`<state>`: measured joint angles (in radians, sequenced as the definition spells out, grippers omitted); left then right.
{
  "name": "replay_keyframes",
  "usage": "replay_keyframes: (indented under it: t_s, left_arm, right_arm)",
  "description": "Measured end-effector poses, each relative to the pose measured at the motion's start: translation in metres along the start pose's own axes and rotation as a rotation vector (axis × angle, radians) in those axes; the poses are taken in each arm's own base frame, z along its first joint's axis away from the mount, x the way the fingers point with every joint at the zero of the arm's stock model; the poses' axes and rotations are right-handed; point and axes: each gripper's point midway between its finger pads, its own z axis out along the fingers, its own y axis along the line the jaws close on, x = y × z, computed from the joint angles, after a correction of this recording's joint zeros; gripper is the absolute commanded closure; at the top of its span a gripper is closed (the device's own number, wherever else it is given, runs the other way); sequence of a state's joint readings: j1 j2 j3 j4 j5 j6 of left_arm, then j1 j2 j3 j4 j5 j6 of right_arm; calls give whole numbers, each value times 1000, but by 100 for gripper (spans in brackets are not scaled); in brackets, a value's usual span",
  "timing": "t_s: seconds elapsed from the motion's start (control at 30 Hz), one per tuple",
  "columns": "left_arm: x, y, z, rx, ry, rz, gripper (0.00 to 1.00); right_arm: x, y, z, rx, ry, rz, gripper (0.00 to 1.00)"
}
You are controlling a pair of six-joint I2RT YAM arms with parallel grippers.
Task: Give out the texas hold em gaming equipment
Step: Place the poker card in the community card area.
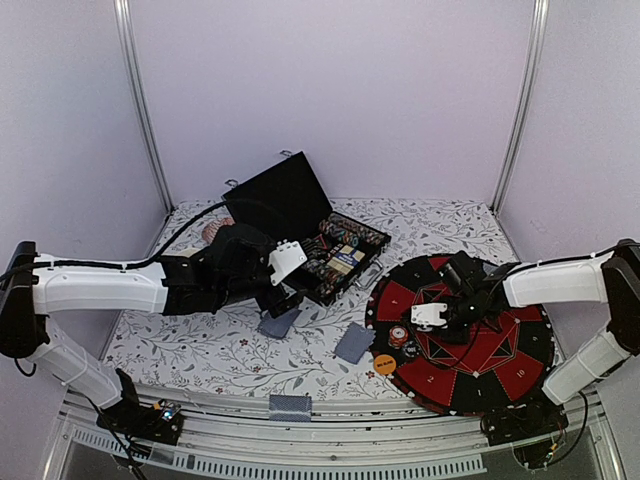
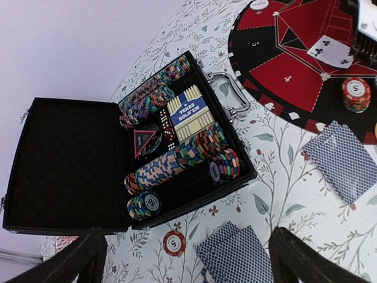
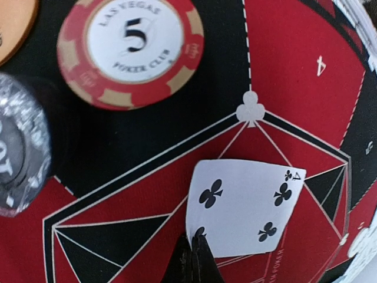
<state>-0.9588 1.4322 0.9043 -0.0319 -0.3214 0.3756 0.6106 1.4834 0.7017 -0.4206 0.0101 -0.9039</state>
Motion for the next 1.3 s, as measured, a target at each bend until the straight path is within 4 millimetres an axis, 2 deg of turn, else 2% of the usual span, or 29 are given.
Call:
replay_keyframes:
  t_s: [0.37, 0.67, 0.77, 0.97, 1.03, 1.07, 1.17, 1.3]
  left_arm:
    - [0, 1, 0, -3, 2, -3, 2]
    - [-2, 4, -7, -10, -10, -7, 2]
    - [-2, 4, -7, -8, -9, -8, 2]
    - [1, -2, -7, 20, 0, -28, 2]
    - [5, -8, -7, 54, 12, -48, 5]
    - [7, -12, -7, 75, 20, -63, 11]
    - [14, -29, -10, 165, 52, -123, 23]
    - [26, -62, -20, 335, 119, -248, 28]
  right_arm:
    - [-12, -15, -8, 92, -62, -233, 99]
    - [-7, -9, 3, 54, -34, -297, 95]
    - [-7, -9, 2, 52, -33, -306, 88]
    - [-3, -8, -1, 51, -17, -314, 61]
    - [0, -7, -6, 55, -5, -309, 58]
    - [1, -8, -10, 62, -1, -308, 55]
    - [0, -19, -27, 125, 2, -294, 48]
    - [-18, -53, -68, 289, -56, -242, 38]
